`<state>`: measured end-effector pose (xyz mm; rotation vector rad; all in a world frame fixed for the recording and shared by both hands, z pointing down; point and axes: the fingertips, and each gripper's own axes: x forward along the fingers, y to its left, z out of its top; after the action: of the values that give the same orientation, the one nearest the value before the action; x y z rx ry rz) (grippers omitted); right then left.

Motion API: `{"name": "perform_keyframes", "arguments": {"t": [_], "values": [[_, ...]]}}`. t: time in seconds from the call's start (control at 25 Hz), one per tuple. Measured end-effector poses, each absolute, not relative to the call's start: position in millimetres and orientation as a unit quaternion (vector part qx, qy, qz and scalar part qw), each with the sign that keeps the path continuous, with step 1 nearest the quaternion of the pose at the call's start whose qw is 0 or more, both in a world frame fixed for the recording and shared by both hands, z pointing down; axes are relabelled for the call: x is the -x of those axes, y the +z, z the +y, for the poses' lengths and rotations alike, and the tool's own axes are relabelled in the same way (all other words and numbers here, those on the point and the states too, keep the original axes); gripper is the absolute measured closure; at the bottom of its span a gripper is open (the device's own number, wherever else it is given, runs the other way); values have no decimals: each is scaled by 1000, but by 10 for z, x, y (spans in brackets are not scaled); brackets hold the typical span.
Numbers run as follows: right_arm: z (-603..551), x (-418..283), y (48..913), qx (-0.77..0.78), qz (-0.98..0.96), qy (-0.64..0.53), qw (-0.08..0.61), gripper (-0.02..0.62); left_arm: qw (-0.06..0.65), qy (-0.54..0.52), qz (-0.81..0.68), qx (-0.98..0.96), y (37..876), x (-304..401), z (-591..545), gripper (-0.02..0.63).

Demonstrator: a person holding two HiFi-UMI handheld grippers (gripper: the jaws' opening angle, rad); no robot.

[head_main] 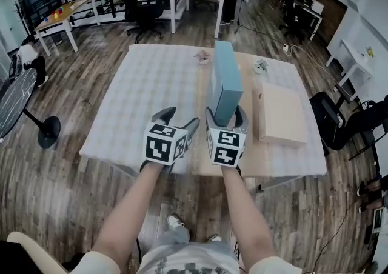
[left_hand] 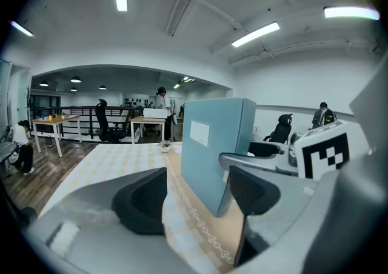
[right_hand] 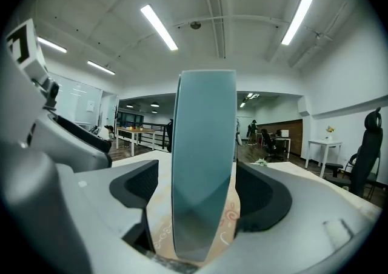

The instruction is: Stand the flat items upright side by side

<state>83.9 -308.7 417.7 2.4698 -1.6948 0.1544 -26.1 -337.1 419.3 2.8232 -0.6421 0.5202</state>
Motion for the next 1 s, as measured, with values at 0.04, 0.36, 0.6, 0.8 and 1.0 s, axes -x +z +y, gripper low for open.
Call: {"name": "perform_keyframes", "arguments": {"t": [0.04, 0.36, 0.6, 0.8, 1.0], "values": [[-3010, -827, 4159, -817, -570, 52, 67, 207, 99, 176, -221, -954, 4189, 249, -3314, 267], [-2145, -974, 4044, -786, -614, 64, 40, 209, 102, 177, -243, -948, 4188, 14, -2608, 267], [-1366, -1419, 3929, -784, -616, 66, 40, 232, 98, 171, -231, -953, 4089, -442, -1929, 267], [-787, -1909, 3849, -802, -592, 72, 33, 233, 86, 174, -203, -960, 4007, -950, -1486, 267], [-352, -2425, 3806, -815, -572, 89, 25, 232, 76, 182, -165, -966, 3987, -1495, -1195, 267]]}}
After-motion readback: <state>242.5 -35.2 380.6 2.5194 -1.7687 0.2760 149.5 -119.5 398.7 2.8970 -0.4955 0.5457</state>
